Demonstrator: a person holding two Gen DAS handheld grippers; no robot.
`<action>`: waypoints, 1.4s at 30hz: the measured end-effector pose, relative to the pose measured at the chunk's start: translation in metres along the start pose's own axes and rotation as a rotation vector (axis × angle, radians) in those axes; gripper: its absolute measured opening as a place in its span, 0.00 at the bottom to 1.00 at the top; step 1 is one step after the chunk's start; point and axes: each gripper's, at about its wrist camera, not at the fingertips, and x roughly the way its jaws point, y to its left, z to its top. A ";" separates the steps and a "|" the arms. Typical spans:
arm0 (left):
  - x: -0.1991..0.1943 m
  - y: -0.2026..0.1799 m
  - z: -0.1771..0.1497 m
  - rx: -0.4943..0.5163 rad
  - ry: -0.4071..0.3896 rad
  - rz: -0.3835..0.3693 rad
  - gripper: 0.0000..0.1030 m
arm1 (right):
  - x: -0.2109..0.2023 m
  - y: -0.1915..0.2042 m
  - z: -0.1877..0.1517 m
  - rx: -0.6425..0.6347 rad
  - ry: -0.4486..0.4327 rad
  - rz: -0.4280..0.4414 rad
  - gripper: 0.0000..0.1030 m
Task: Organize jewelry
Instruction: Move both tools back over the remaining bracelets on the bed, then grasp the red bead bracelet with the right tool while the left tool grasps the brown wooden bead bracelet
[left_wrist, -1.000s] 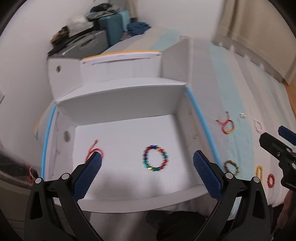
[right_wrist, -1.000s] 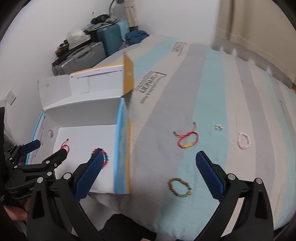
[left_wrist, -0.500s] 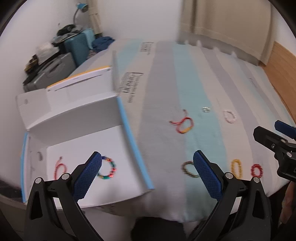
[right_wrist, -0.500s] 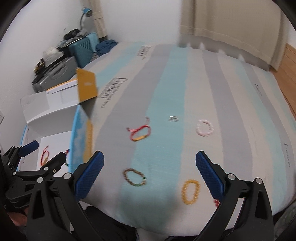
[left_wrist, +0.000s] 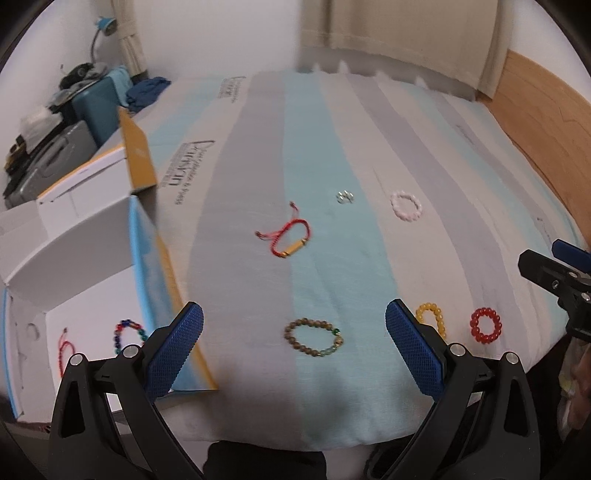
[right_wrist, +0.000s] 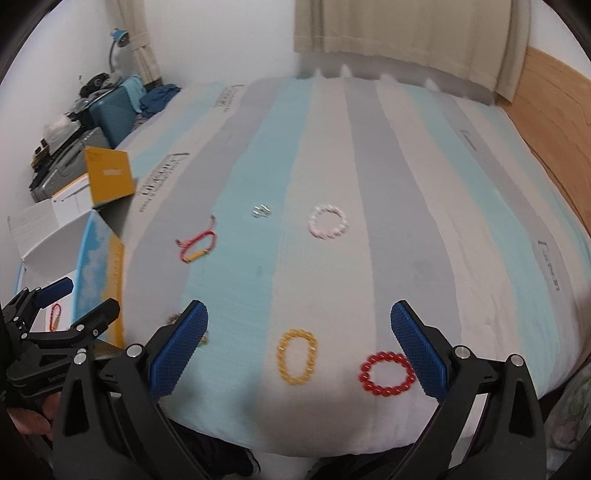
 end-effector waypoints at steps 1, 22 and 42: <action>0.006 -0.003 -0.003 0.006 0.007 -0.005 0.94 | 0.003 -0.004 -0.002 0.004 0.004 -0.003 0.93; 0.104 -0.025 -0.041 0.049 0.097 -0.029 0.94 | 0.097 -0.077 -0.074 0.082 0.165 -0.043 0.93; 0.151 -0.032 -0.060 0.038 0.086 -0.035 0.82 | 0.149 -0.101 -0.109 0.137 0.248 -0.055 0.85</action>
